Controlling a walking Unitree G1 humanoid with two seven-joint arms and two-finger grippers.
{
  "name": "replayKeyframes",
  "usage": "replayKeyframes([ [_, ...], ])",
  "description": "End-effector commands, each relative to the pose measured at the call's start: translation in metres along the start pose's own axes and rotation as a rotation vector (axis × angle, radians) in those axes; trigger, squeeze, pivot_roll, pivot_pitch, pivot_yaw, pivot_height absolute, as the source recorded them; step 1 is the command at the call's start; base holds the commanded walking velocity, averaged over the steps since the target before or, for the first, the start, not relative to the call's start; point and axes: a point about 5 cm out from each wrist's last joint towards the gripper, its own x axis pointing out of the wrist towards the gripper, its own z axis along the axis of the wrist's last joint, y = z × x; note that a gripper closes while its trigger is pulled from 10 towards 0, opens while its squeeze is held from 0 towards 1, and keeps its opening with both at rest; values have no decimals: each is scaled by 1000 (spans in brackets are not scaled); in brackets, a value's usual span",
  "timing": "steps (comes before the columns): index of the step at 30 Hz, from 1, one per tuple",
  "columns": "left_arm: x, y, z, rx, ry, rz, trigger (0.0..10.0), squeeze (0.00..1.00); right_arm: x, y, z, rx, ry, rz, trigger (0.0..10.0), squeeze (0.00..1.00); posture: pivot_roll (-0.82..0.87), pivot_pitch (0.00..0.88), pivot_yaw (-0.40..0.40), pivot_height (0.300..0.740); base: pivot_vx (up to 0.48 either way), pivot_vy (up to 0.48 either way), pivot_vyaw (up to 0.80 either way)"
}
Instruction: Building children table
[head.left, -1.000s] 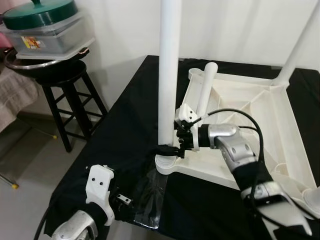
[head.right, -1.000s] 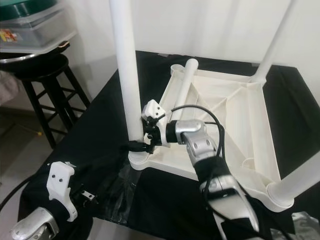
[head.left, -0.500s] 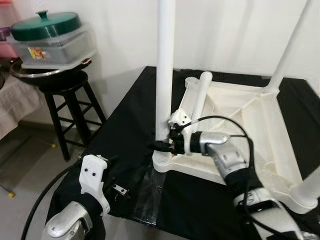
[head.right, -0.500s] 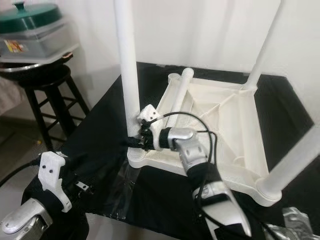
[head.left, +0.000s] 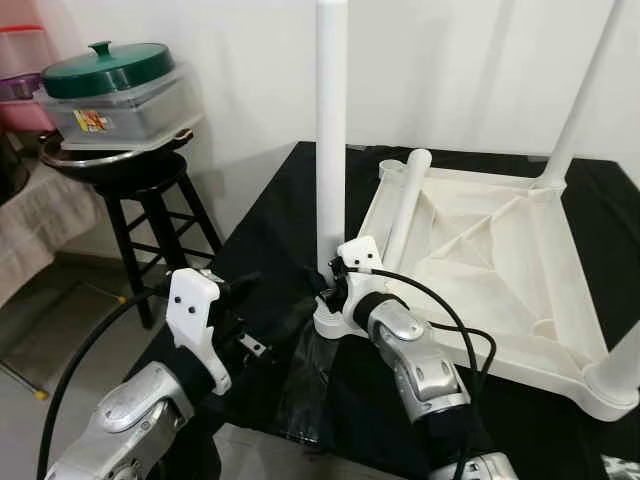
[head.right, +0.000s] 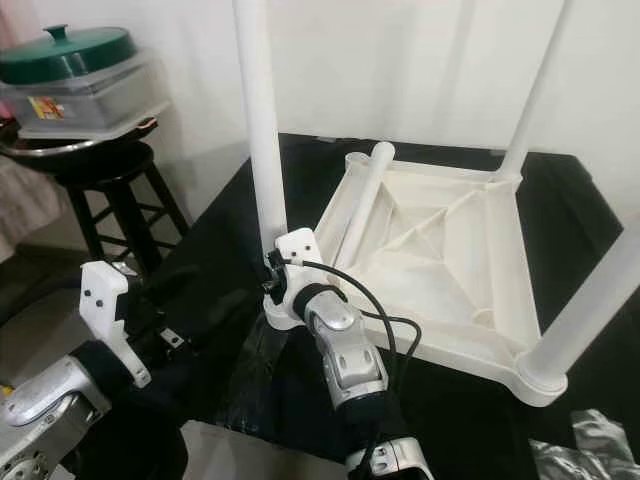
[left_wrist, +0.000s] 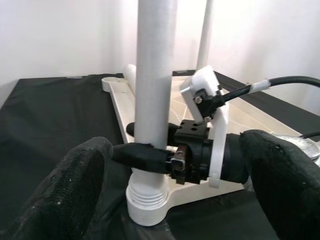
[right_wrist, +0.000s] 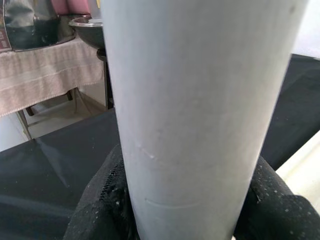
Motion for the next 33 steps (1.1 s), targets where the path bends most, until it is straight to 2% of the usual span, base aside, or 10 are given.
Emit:
replayKeyframes([
  [1,1,0,2,-2,7,-8,10000,0,-3,5,-8,14,48,-9,10000,0,50,0,70,740,0,0,0],
  [4,3,-2,3,-10,6,-18,10000,0,-5,11,1,25,8,-25,10000,0,43,0,75,740,0,0,0],
  [11,3,-3,6,-15,2,-16,10000,0,-2,4,2,6,-7,-27,10000,0,51,0,66,740,0,0,0],
  [16,6,0,14,-6,-23,-7,10000,0,1,16,5,-1,-38,183,10000,0,50,0,69,740,0,0,0],
  [17,7,0,16,-6,-30,-8,10000,0,1,14,11,-79,-52,311,10000,0,50,0,64,740,0,0,0],
  [26,8,0,14,-18,-33,-8,10000,0,5,-8,31,-161,-83,476,10000,0,39,0,64,740,0,0,0],
  [27,10,0,13,-21,-29,-12,10000,0,5,-10,37,-167,-99,534,941,0,38,0,63,740,0,0,0],
  [28,10,0,13,-21,-29,-12,10000,0,5,-10,37,-167,-99,534,941,0,38,0,63,740,0,0,0],
  [29,11,0,12,-22,-25,-17,10000,0,5,-12,41,-172,-108,597,0,0,38,0,62,740,0,0,0],
  [33,11,-1,8,-26,-7,-27,10000,0,4,-16,45,-194,-101,717,0,0,38,0,65,740,0,0,0],
])
